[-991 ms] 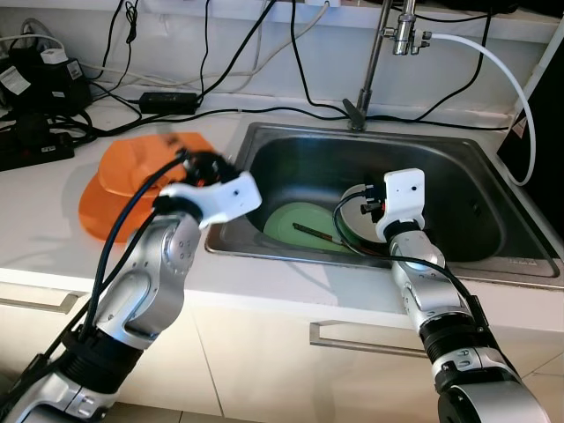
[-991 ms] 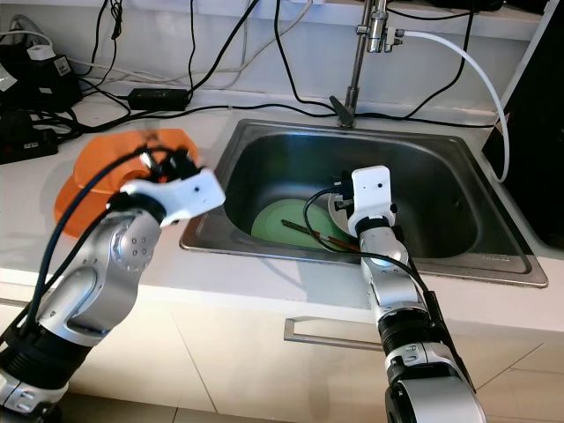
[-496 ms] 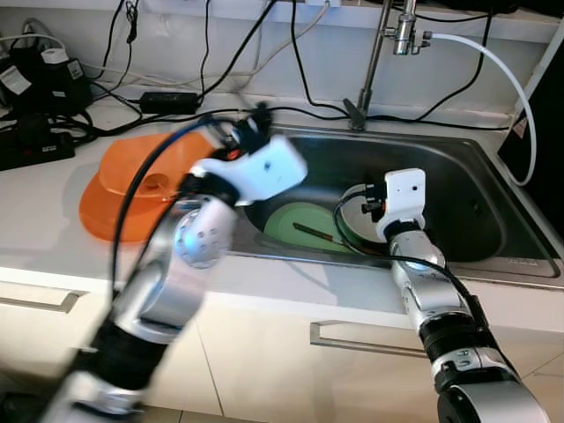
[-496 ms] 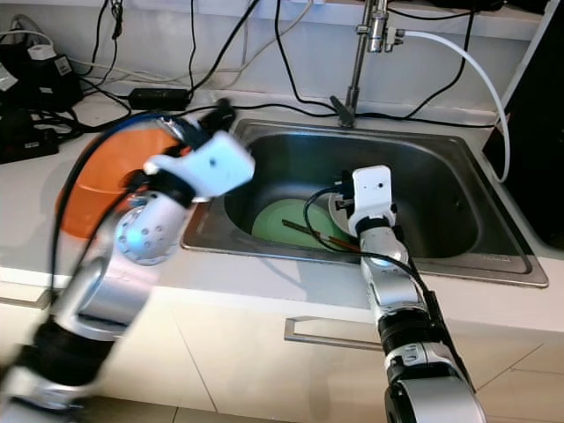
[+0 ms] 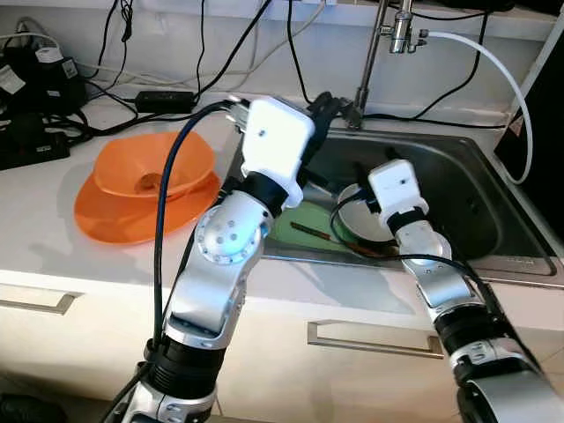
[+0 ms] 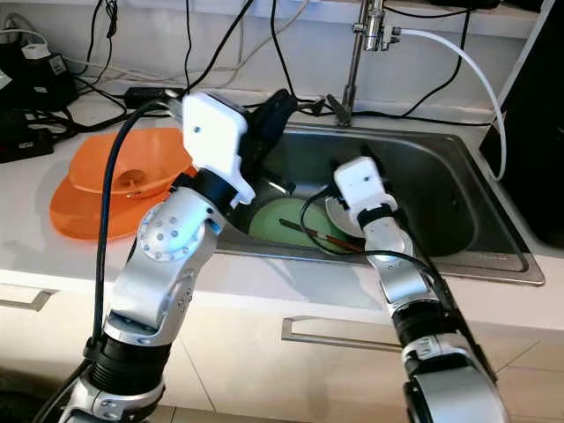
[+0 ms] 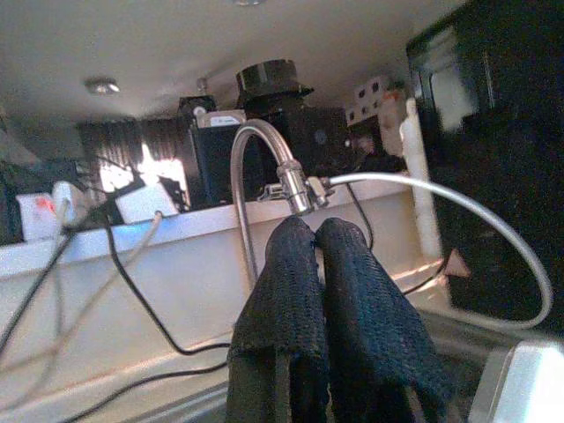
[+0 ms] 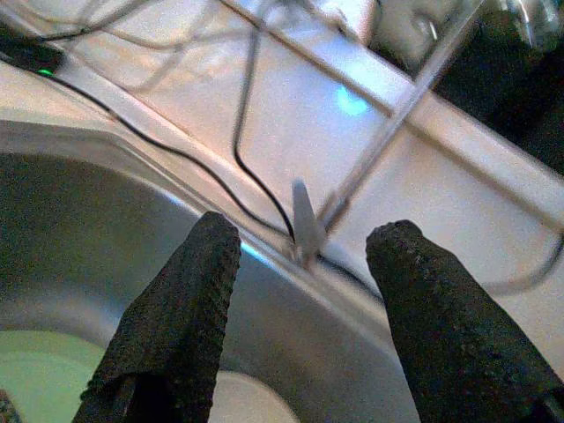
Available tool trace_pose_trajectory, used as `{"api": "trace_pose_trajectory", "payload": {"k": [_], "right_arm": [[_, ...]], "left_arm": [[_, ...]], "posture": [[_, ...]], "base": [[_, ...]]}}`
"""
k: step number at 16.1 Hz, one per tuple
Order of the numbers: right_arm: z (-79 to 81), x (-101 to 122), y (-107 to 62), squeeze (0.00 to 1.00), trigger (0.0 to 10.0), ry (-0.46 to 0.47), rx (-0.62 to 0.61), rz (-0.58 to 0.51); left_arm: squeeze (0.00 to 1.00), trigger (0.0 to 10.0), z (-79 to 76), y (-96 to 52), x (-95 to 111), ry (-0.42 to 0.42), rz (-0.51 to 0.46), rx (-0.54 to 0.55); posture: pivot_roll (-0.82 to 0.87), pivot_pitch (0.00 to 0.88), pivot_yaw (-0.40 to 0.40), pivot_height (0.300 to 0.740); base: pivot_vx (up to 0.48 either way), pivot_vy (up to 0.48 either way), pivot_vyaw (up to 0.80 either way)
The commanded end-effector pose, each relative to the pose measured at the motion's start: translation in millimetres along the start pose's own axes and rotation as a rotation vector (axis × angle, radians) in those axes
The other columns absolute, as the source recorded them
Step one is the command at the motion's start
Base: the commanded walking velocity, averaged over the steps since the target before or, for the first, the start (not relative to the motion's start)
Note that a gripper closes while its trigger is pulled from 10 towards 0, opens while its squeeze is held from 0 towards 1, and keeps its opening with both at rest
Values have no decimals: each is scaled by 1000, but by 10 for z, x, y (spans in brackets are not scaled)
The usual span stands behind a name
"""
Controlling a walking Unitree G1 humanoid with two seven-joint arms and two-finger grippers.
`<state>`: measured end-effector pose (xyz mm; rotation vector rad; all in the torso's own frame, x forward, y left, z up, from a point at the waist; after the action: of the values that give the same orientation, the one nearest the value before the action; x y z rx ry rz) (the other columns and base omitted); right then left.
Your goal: Kitchen organization
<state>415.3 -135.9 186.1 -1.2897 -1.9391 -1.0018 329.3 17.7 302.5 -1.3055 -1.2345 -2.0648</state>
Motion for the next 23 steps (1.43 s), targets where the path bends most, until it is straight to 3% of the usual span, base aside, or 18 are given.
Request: {"api": "trace_pose_trajectory", "payload": {"k": [1, 5, 11, 16, 18, 23], "right_arm": [[9, 217, 72, 0, 10000, -55, 24, -87], [105, 334, 83, 0, 10000, -79, 61, -151], [72, 367, 102, 0, 10000, -83, 37, -167], [64, 368, 100, 0, 10000, -125, 66, -178], [6, 449, 139, 0, 10000, -140, 61, -204], [35, 556, 181, 0, 10000, -131, 63, -236]], "left_arm": [[0, 10000, 12, 23, 16, -26, 2, -11], [0, 10000, 55, 5, 16, -89, 16, -14], [0, 10000, 97, -65, -74, -240, 64, -44], [0, 10000, 98, -103, -113, -246, 100, -61], [0, 10000, 86, -95, -129, -246, 114, -60], [0, 10000, 75, -112, -171, -252, 135, -64]], "posture": [[115, 0, -30, 740], [122, 0, -31, 740], [124, 0, -28, 740], [118, 0, -26, 740], [116, 0, -27, 740], [120, 0, -25, 740]], "base": [[0, 0, 0], [0, 0, 0], [0, 0, 0], [0, 0, 0], [0, 0, 0], [0, 0, 0]]}}
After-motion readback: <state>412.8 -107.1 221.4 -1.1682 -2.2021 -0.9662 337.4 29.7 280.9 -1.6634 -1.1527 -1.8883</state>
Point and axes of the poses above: a point about 5 cm out from each wrist's last joint towards the gripper, its own y axis pointing out of the wrist towards the gripper, its own x axis along the axis of the wrist's last joint, z = x × y, the point moved 5 cm from there along y, pointing out of the wrist towards the gripper, and after that the axes turned 1 degree about -y, right-handed, at the moved point
